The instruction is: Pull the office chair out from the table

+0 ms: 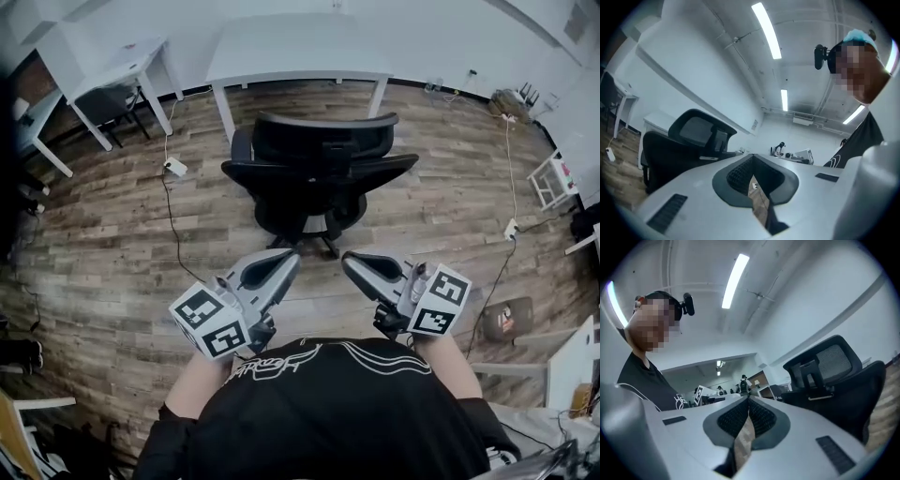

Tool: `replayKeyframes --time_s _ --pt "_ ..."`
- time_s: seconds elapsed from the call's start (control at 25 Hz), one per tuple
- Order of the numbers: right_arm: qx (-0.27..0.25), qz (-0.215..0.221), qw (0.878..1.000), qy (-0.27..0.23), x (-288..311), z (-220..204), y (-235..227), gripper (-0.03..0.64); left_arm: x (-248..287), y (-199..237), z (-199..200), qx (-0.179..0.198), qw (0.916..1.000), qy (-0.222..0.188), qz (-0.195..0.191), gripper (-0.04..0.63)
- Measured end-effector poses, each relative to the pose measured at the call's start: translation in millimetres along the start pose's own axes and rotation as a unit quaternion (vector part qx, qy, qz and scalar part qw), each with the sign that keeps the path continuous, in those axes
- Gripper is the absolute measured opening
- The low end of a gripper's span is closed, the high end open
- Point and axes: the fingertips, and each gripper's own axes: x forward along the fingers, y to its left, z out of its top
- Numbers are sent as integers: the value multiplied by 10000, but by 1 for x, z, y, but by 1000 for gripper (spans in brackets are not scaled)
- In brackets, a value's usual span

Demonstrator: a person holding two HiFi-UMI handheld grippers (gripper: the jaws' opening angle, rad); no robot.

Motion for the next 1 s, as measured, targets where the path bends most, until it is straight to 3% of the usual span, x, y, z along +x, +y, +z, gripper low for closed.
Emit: replayKeyframes --time_s 0.12,0.36,0.56,1.0 --pt "128 54 9999 40 -24 -1 18 37 6 -29 -14 -171 9998 66 -95 5" --pt "-212 -215 9995 60 -66 -4 47 35 22 -90 -35 56 9991 371 -186 6" --pt "-530 -499 9972 181 -94 -20 57 35 21 -116 -46 -175 9994 247 -138 6" --pt "-464 -349 9983 41 -118 -21 93 35 8 -168 -52 346 9991 246 -26 6"
